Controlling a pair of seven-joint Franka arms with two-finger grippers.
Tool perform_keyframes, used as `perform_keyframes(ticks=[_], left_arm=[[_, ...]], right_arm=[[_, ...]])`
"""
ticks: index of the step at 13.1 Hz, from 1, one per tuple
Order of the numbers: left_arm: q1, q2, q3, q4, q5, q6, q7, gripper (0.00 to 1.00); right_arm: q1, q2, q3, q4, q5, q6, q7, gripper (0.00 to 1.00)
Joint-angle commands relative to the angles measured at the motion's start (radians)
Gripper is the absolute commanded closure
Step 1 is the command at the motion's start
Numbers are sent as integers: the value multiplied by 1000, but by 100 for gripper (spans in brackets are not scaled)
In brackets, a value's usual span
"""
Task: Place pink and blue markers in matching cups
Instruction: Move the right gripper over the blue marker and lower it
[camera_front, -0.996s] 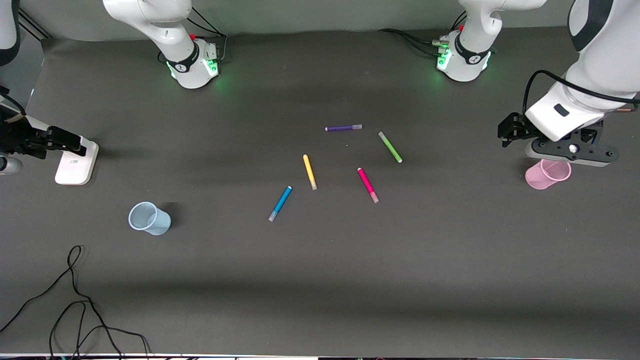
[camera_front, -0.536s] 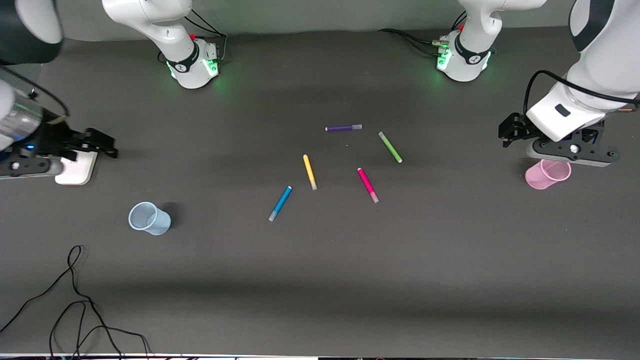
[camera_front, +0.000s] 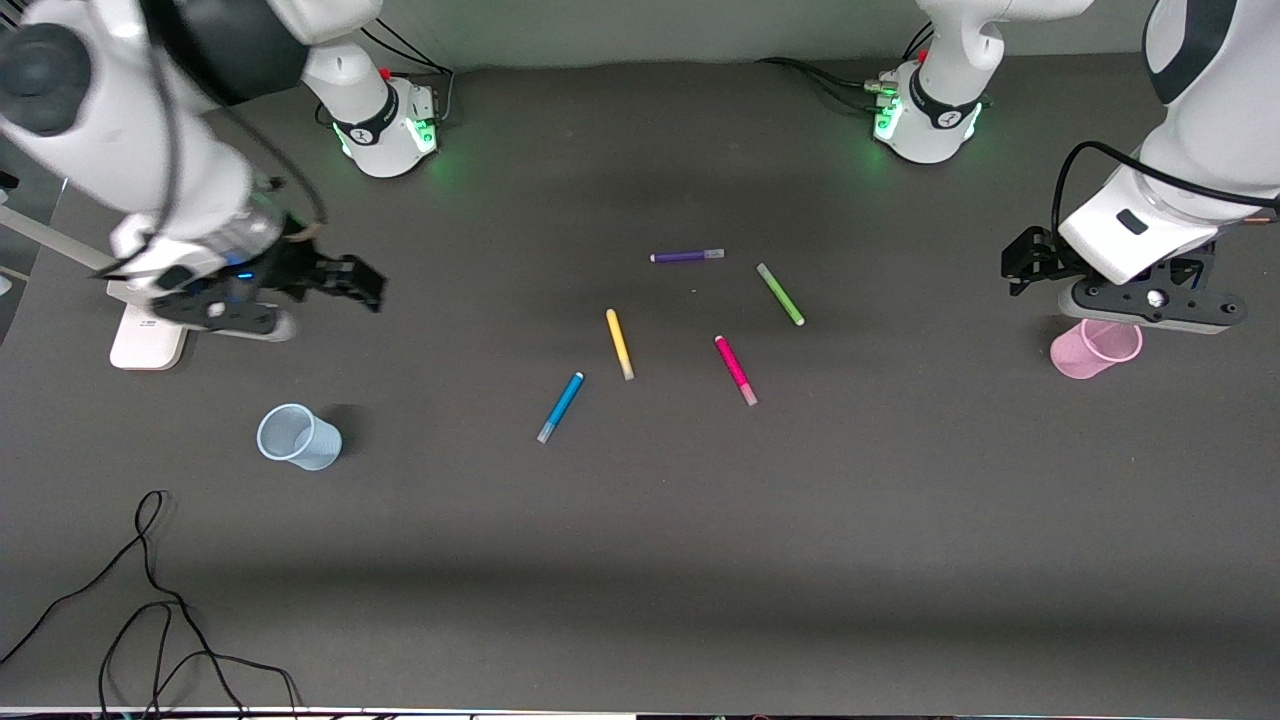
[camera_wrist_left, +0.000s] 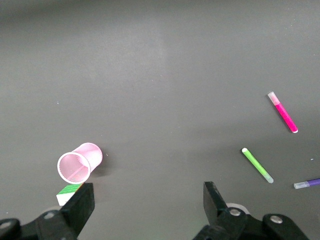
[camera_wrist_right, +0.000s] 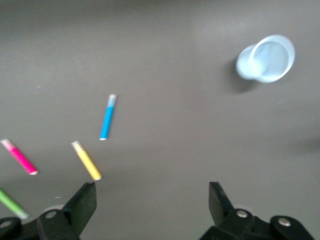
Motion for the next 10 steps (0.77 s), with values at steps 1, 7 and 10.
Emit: perform_keyframes(ticks=[1,7,10], left_arm=[[0,8,-1,27,6,-26,-11,3],[1,8,-1,27,6,-27,-9,3],[1,8,-1,27,6,-29,-9,2]], right_arm=[[75,17,-9,-19,59,51,204,0],[230,93,-11,-26,59,140,545,0],[267,106,-11,-110,58,256,614,0]])
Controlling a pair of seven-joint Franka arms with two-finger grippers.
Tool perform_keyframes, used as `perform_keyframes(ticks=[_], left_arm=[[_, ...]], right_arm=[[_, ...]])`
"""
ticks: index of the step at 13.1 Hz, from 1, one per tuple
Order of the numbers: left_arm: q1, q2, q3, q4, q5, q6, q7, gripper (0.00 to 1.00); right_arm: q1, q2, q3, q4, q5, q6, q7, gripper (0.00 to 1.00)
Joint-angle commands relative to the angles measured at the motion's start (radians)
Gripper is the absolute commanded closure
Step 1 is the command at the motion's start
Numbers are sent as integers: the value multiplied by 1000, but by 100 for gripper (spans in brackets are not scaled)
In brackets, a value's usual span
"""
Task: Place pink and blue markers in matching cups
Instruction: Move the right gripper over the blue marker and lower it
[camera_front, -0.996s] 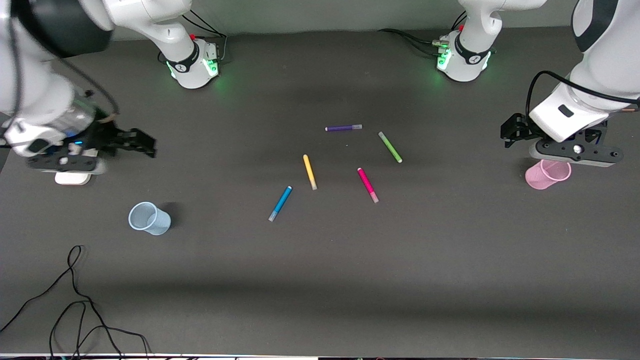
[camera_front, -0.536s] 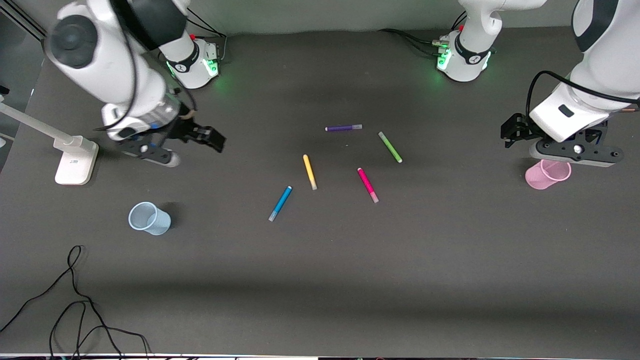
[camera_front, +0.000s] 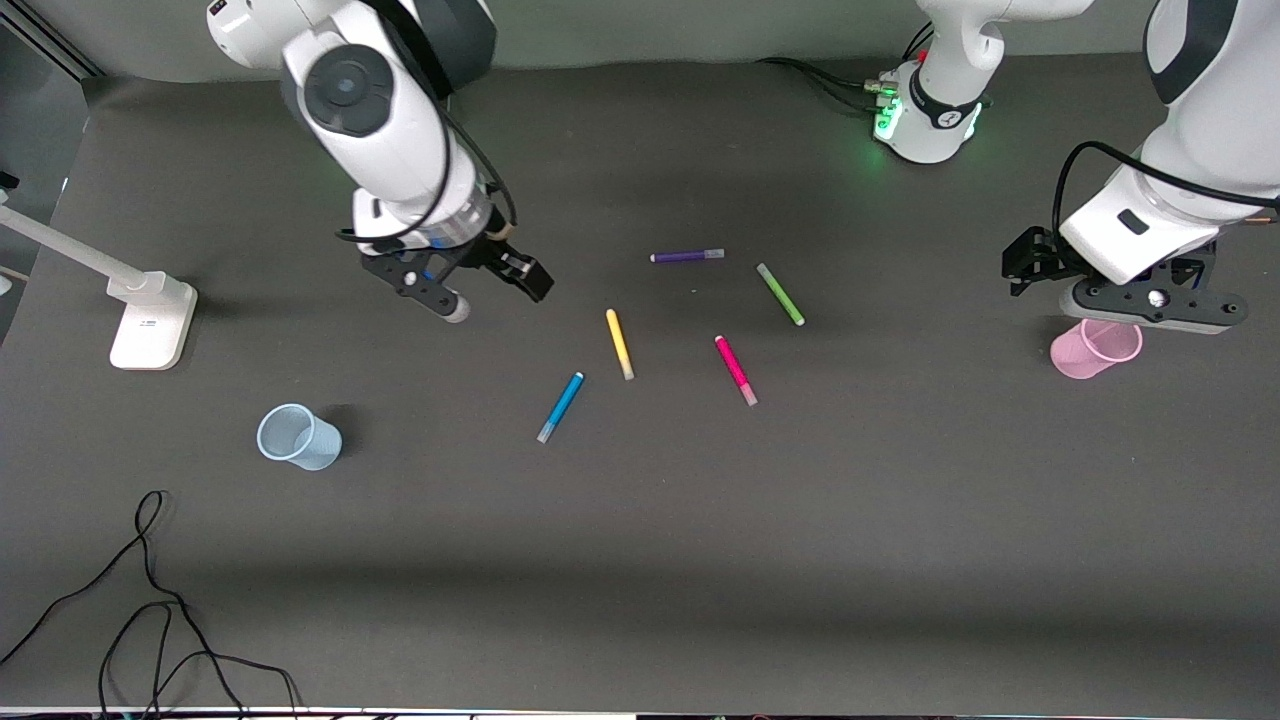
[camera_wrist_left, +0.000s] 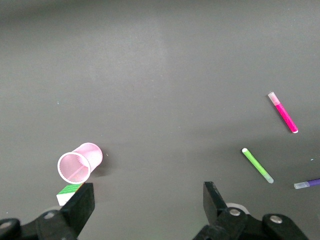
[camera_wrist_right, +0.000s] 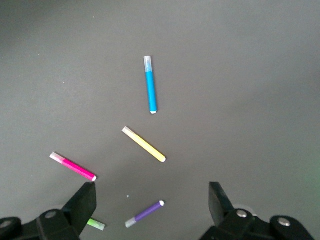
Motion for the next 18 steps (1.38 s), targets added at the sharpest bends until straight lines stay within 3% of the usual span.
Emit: perform_keyframes(ticks=[1,6,15,18], left_arm=[[1,8,-2,26,6,-29,-9,3],[1,8,-2,25,6,-29,-11,3],[48,25,-2,26,-62,-43,-24,3],[25,37,-14,28,-62,-71,-200,4]], right_arm=[[25,11,-12,-86,9,99,45,0],[30,47,-12,-212,9,228,45,0],[42,313,-13,-215,4,517,65,0],[54,377,-15,-212,1,606,73,0]])
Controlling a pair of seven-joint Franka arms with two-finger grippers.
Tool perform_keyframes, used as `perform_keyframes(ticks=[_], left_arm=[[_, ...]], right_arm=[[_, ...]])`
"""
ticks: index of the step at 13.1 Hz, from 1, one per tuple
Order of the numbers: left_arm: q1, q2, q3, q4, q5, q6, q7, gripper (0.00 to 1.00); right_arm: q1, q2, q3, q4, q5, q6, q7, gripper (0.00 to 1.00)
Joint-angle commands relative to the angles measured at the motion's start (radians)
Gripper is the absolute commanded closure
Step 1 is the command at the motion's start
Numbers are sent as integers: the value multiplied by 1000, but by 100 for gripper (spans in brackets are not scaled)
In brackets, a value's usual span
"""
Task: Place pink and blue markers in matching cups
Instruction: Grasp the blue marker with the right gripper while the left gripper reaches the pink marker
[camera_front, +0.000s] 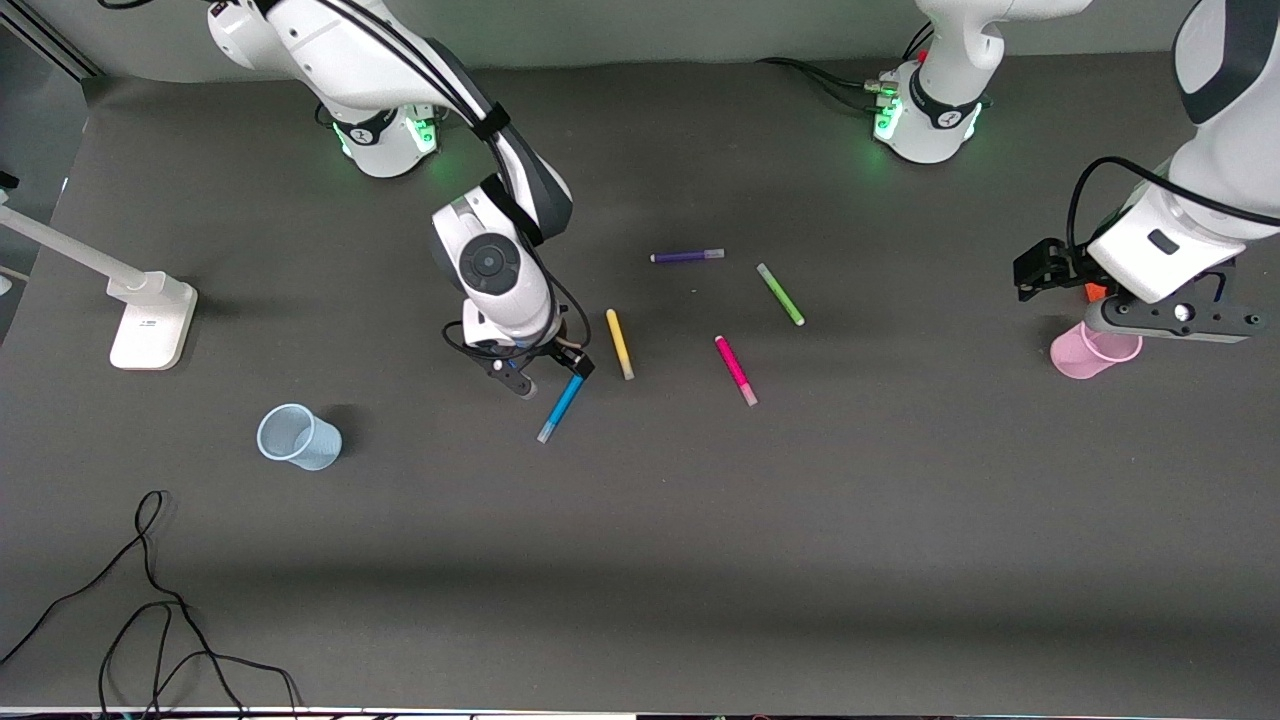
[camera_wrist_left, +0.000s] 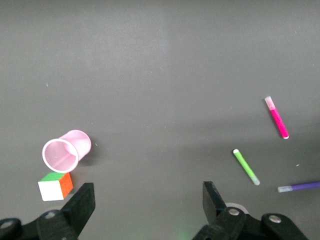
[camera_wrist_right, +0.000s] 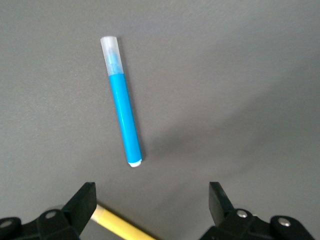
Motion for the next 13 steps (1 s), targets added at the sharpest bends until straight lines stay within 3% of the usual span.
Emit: perform_keyframes(ticks=[1,6,10,13], left_arm=[[-43,32,-17,28,-3,-71,-178,3],[-177,166,-20,32,-78,33,-617,3],[-224,272,-20,28,-182,173,-747,1],[-281,341,-20,20,-195,249,-898,1]], right_arm=[[25,54,-14,15,0,82,32,0],[22,93,-16,17,-7,126,27,0],[23,125,-20,33,-10,156,24,0],[23,137,-23,46,-24,156,26,0]])
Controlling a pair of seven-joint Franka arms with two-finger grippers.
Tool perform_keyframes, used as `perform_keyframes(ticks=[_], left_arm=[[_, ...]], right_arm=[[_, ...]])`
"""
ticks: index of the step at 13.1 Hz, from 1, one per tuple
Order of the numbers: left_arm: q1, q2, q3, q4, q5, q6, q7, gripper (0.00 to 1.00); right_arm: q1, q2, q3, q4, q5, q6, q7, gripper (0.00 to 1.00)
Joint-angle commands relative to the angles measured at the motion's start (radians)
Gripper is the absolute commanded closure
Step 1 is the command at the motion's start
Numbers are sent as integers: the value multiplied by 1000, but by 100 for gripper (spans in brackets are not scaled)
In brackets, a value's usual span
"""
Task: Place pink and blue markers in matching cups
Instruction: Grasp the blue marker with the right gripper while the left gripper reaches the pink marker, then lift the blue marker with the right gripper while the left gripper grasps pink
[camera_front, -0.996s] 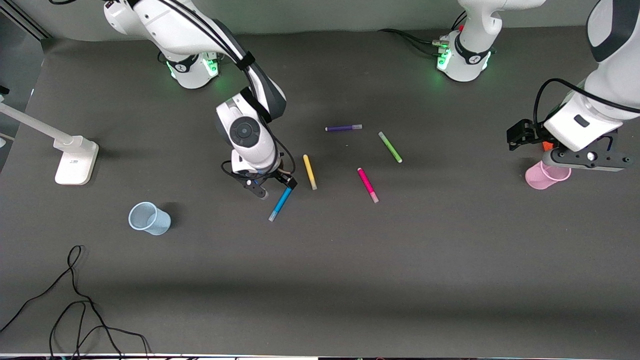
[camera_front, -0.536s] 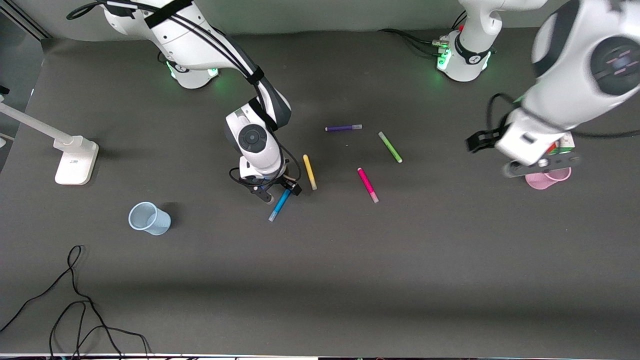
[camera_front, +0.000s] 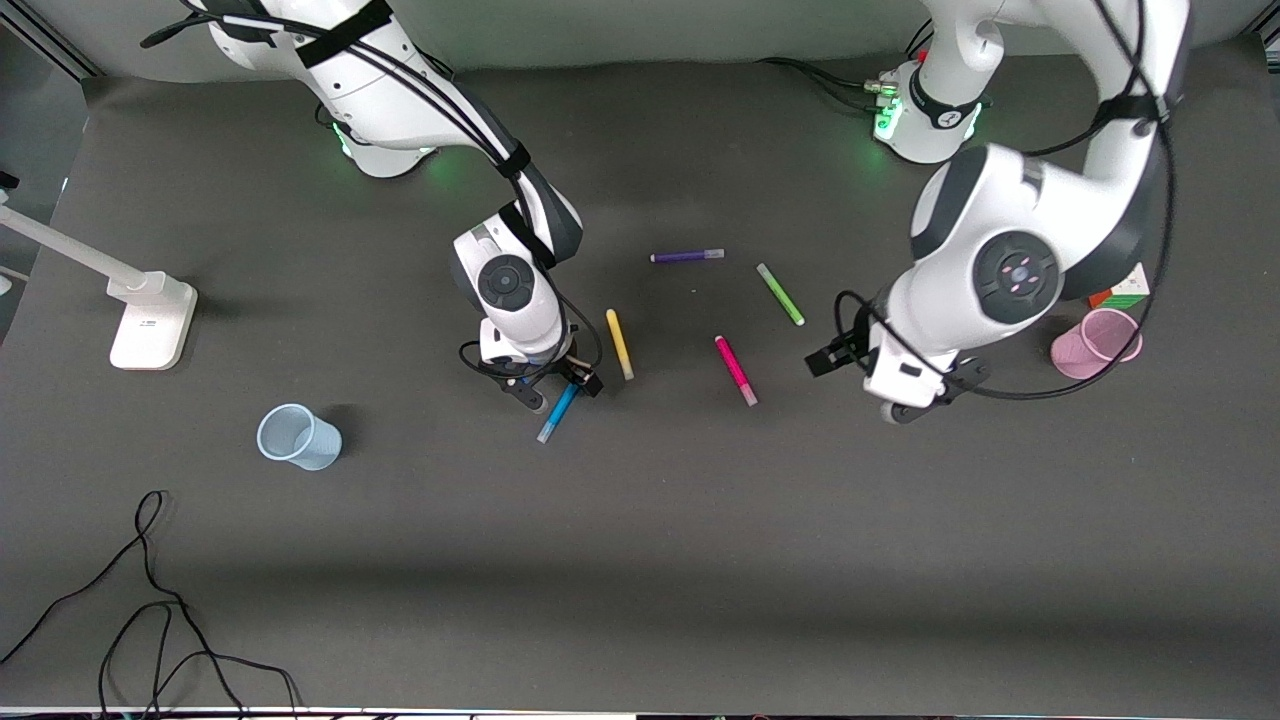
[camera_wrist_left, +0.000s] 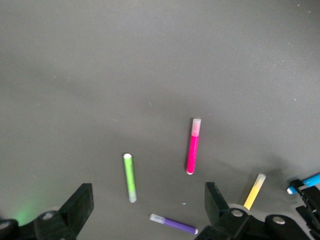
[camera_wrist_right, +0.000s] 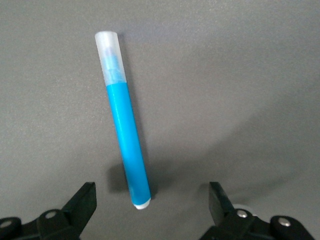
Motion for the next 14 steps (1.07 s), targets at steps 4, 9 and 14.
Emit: perform_keyframes(ticks=[4,9,14], left_arm=[[-123,116,14,-6,-12,141,-281,1],[-180,164,14,-110,-12,351,-287,1],[-202,173,16,-211,2,488,-285,2]], right_arm=[[14,25,-14,34,-16,10,18,16],[14,25,-15,35,-22,10,12,59],[14,25,-15,35,-23,9,9,86]])
